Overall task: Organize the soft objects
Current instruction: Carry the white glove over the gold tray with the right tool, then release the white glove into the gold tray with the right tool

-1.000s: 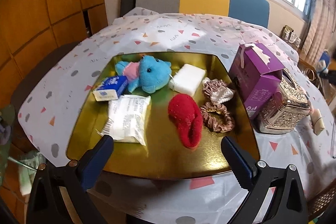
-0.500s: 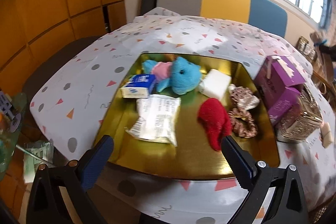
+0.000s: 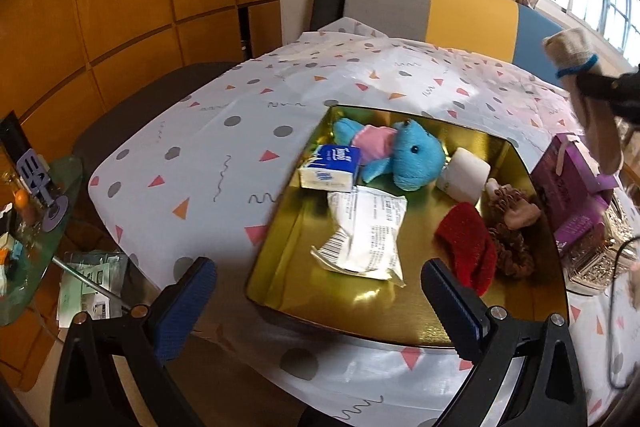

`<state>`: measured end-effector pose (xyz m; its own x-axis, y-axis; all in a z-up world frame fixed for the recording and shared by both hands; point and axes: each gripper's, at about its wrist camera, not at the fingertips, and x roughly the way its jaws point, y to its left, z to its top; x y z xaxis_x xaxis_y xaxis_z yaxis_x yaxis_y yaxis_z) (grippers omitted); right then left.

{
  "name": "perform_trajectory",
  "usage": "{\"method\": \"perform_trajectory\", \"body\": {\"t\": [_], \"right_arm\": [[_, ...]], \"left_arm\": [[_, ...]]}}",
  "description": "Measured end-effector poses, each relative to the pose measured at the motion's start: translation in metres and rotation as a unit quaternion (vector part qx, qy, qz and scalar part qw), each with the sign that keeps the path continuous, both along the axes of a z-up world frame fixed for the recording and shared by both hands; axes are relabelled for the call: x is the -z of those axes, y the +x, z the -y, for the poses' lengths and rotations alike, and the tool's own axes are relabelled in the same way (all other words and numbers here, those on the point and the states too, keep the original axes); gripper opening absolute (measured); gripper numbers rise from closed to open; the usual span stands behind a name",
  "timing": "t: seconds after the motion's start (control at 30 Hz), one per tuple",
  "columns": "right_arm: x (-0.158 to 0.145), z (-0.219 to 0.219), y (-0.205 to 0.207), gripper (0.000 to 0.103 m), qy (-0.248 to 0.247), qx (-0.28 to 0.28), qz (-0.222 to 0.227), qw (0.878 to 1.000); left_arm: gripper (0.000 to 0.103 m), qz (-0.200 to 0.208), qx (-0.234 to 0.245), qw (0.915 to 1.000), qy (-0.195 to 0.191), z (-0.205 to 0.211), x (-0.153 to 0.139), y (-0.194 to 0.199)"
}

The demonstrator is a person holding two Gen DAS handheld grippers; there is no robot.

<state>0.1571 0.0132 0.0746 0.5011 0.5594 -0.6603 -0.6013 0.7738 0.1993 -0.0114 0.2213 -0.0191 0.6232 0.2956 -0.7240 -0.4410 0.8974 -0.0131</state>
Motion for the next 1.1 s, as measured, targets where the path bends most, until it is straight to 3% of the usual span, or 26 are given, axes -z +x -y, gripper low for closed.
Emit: {"method": "perform_trajectory", "body": {"t": [0.27, 0.57, 0.83, 0.97, 1.1], "right_arm": [[0.042, -0.049, -0.018, 0.031, 0.004, -0.05, -0.056, 0.997], [0.097, -0.072, -0.04, 0.031, -0.006, -0.076, -0.129, 0.989], [0.127, -0.087, -0.044, 0.033, -0.038, -0.081, -0.155, 0.984], [0.144, -0.093, -0.038, 0.034, -0.08, -0.059, -0.158, 0.982], [0.152, -0.091, -0.037, 0.036, -0.075, -0.056, -0.173, 0.98]], "left_arm": [[0.103, -0.003, -0.011, 0.9999, -0.004, -0.01, 0.004, -0.002], [0.103, -0.004, -0.018, 0.9998, -0.005, -0.014, 0.007, -0.003], [0.103, 0.001, -0.016, 0.9998, -0.007, -0.016, 0.005, -0.002], [0.103, 0.001, -0.016, 0.9998, -0.009, -0.017, 0.005, -0.003], [0.103, -0.002, -0.017, 0.9998, -0.01, -0.018, 0.007, -0.003]]}}
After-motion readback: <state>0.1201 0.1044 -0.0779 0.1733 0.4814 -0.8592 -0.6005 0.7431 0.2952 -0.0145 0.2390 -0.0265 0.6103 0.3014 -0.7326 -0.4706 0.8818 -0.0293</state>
